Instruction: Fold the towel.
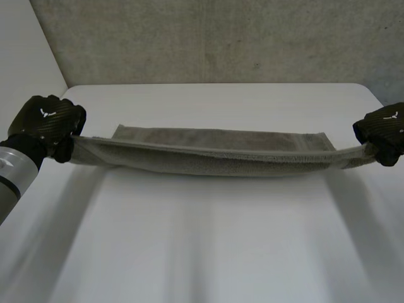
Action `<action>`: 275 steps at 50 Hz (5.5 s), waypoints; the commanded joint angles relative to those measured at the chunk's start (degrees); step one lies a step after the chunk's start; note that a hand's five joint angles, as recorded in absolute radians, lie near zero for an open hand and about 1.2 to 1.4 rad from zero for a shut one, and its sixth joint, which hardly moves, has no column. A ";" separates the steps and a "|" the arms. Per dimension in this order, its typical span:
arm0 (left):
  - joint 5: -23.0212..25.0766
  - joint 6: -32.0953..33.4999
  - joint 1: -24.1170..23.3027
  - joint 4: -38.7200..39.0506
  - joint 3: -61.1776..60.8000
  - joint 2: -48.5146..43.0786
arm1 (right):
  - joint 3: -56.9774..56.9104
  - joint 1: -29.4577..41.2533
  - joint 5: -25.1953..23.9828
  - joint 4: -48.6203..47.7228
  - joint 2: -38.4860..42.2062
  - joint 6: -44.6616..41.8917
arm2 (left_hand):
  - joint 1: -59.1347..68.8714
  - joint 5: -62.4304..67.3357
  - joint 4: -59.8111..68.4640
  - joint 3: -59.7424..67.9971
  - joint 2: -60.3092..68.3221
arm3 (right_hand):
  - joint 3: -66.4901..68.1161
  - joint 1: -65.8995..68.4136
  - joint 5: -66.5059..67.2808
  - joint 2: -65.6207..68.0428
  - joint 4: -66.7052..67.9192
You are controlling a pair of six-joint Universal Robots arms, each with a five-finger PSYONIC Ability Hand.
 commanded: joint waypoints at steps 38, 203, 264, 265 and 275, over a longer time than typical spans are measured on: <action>-19.58 0.91 -13.03 -17.88 77.34 -63.77 | -45.32 10.88 11.63 -12.39 46.17 7.07 | -2.16 -15.27 -7.32 -8.90 -6.29 | 1.21 2.10 1.34 2.99 1.57; -9.56 -13.94 -13.21 14.20 -1.59 -9.19 | 1.26 20.12 6.89 -29.27 23.93 9.53 | -71.61 -84.72 -76.77 -78.35 -75.74 | -58.04 -57.15 -57.90 -56.26 -57.68; -17.91 -24.32 -24.64 1.10 31.64 -27.21 | -16.49 33.12 4.78 -22.32 23.93 33.00 | -71.27 -84.39 -76.43 -78.01 -75.40 | -66.66 -65.78 -66.53 -64.89 -66.31; -17.91 -24.75 -25.42 0.06 33.12 -28.86 | -16.23 32.77 4.86 -21.80 23.93 32.82 | -71.27 -84.39 -76.43 -78.01 -75.40 | -66.66 -65.78 -66.53 -64.89 -66.31; -20.54 -24.14 -30.17 -3.46 34.54 -37.66 | -19.73 31.71 4.95 -20.92 31.12 32.91 | -71.11 -84.22 -76.27 -77.84 -75.24 | -66.66 -65.78 -66.53 -64.89 -66.31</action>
